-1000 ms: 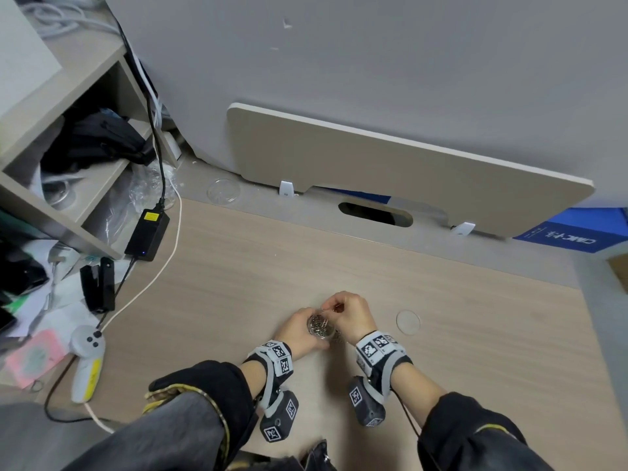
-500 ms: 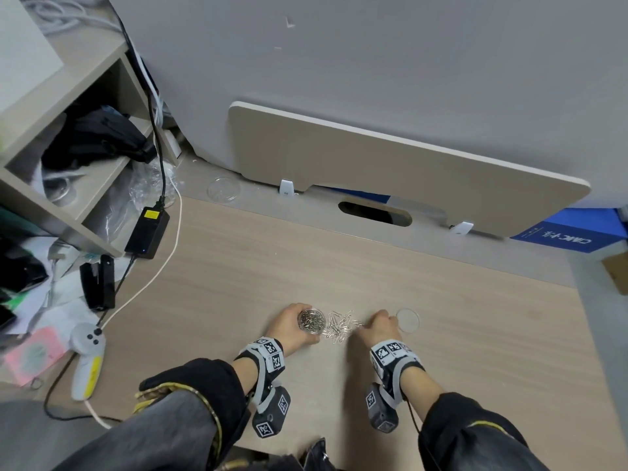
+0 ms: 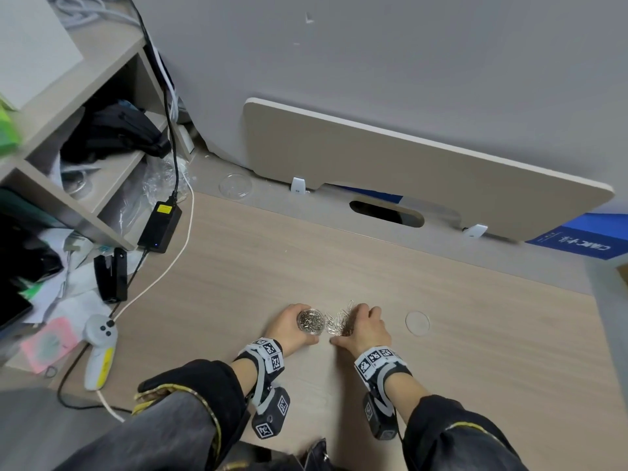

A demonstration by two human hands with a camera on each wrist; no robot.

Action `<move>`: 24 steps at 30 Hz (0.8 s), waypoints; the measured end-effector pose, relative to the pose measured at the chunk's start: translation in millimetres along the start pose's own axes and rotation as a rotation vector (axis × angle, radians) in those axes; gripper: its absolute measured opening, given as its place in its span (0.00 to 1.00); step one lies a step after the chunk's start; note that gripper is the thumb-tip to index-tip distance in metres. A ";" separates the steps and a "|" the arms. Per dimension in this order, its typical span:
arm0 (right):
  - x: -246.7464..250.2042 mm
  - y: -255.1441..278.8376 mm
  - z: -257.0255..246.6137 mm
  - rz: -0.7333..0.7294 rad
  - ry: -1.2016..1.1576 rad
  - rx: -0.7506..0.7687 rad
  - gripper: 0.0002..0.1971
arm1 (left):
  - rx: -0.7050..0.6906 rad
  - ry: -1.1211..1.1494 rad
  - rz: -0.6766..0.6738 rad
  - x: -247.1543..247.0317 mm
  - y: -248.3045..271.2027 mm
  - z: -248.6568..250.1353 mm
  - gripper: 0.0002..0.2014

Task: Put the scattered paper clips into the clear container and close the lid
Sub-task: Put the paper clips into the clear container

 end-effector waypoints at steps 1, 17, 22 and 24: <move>0.4 -1.2 -0.2 -0.006 0.023 0.009 0.43 | 0.007 0.003 -0.001 -0.3 -1.5 -2.7 0.42; -8.9 -19.7 -6.8 0.011 -0.090 0.191 0.05 | 0.021 0.027 -0.040 -2.1 -10.4 -8.2 0.35; -7.8 -23.5 -3.5 0.037 -0.152 0.151 0.05 | 0.012 0.024 -0.039 -0.8 -5.0 -1.9 0.33; -5.3 -25.7 0.5 0.050 -0.214 0.127 0.04 | 0.013 0.021 -0.036 -0.7 -4.1 -1.3 0.34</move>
Point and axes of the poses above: each hand's wrist, its own y-axis away from the middle knuckle, its own x-axis out of the back of the hand, z = x × y, the point moved 4 cm from there along -y, towards the middle knuckle, and after that the axes turned 12 degrees about x, right-handed, at the moved point
